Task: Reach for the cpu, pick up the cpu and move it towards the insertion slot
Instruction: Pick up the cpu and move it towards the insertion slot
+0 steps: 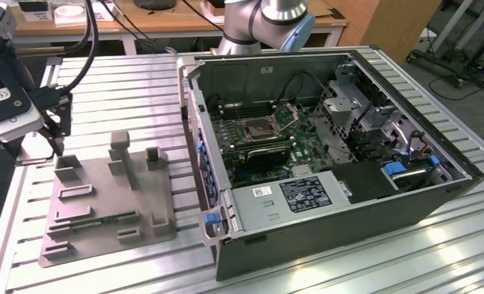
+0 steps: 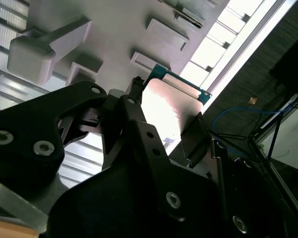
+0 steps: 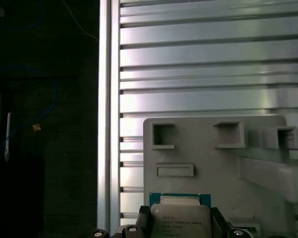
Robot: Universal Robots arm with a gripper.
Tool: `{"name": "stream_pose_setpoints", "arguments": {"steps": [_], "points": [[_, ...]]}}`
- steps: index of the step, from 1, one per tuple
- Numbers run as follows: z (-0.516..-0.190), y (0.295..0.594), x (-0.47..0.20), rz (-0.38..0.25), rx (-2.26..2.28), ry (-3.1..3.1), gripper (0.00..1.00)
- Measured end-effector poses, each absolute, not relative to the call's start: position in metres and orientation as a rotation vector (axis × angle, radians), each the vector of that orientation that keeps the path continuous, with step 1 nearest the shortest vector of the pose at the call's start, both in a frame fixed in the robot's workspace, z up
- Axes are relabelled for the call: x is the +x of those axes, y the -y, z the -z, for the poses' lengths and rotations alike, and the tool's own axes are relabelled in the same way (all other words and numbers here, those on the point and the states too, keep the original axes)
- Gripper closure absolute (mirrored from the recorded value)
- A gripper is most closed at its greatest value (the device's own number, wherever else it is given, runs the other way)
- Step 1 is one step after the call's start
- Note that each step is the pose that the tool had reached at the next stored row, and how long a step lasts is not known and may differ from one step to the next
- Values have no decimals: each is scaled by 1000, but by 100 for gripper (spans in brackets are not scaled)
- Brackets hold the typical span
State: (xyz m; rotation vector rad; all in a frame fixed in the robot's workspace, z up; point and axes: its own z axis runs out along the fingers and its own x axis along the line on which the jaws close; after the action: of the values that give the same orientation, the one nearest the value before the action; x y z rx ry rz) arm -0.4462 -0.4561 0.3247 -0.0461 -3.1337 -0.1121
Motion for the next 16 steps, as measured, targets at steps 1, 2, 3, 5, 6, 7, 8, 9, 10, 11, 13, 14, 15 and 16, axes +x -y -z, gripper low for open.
{"name": "stream_pose_setpoints", "arguments": {"steps": [1, 2, 3, 5, 6, 7, 8, 9, 10, 11, 13, 14, 15, 16], "points": [[-326, 456, -446, 112, -46, 3134, 45], [-327, 456, -446, 112, -46, 3134, 45], [-328, 456, -446, 112, -46, 3134, 45], [-330, 456, -446, 112, -46, 3134, 45], [-330, 456, -446, 112, -46, 3134, 45], [-331, 456, -446, 112, -46, 3134, 45], [-332, 456, -446, 112, -46, 3134, 45], [-333, 456, -446, 112, -46, 3134, 45], [-334, 456, -446, 112, -46, 3134, 45], [-334, 456, -446, 112, -46, 3134, 45], [-336, 456, -446, 112, -46, 3134, 45], [-337, 456, -446, 112, -46, 3134, 45], [-338, 456, -446, 112, -46, 3134, 45], [-338, 456, -446, 112, -46, 3134, 45]]}}
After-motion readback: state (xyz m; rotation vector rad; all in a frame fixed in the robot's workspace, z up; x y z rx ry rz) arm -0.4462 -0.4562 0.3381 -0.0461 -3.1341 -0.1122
